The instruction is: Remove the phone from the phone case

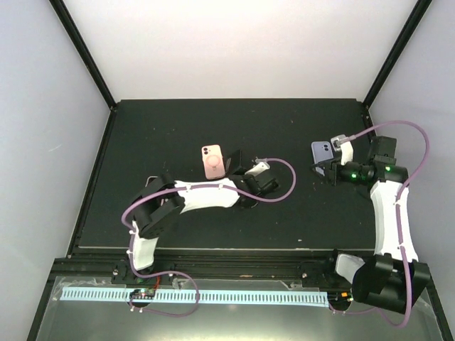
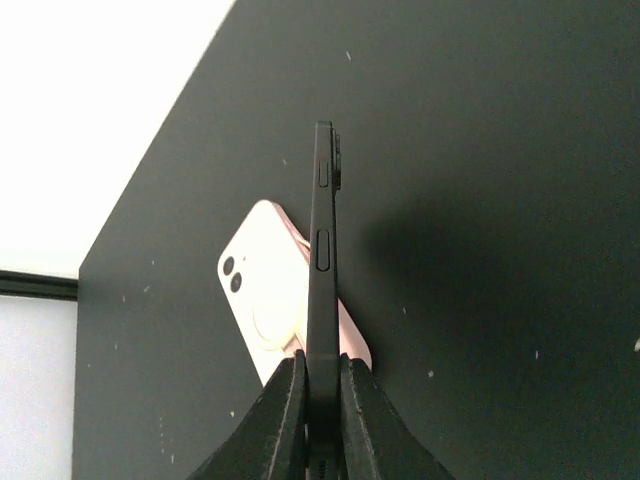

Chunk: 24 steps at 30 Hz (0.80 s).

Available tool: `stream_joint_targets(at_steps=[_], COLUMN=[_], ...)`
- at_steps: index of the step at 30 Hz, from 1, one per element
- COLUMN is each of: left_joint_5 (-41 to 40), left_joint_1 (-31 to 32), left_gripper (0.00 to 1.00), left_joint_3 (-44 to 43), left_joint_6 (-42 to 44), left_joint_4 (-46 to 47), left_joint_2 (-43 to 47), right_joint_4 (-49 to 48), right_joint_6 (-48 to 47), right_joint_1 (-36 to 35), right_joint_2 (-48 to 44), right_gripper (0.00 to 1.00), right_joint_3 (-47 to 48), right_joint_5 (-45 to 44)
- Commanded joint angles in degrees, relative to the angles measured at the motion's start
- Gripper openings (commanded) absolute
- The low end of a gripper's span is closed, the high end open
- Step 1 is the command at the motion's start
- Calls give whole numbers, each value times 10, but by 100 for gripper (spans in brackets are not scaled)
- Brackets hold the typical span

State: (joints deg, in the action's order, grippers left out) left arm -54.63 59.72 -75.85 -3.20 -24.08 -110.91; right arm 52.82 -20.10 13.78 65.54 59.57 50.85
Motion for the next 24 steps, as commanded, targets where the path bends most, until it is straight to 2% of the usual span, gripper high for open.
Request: stream_joint_targets(at_steps=[1, 4, 10, 12, 17, 22, 24], left_joint_5=[-46, -30, -21, -20, 11, 27, 42], left_joint_1=[-7, -7, -7, -7, -7, -7, -11], left_gripper=[2, 2, 3, 6, 23, 49, 56], left_joint_3=[-49, -72, -139, -150, -187, -198, -194], left_joint_6=[5, 7, 24, 30, 21, 15, 15], left_joint_4=[-64, -79, -118, -117, -150, -169, -169], left_joint_2=[-35, -65, -138, -152, -187, -192, -185], right_joint_4=[-46, -61, -49, -54, -55, -47, -47], right_joint_6=[14, 24, 13, 16, 16, 11, 10], right_joint_1=[1, 1, 1, 1, 1, 1, 1], right_joint_2=[-42, -56, -47, -47, -37, -30, -31], right_gripper=[49, 53, 54, 53, 54, 54, 54], right_joint_3=[-38, -53, -50, -53, -55, -49, -50], right_joint_5=[26, 47, 55, 50, 45, 41, 43])
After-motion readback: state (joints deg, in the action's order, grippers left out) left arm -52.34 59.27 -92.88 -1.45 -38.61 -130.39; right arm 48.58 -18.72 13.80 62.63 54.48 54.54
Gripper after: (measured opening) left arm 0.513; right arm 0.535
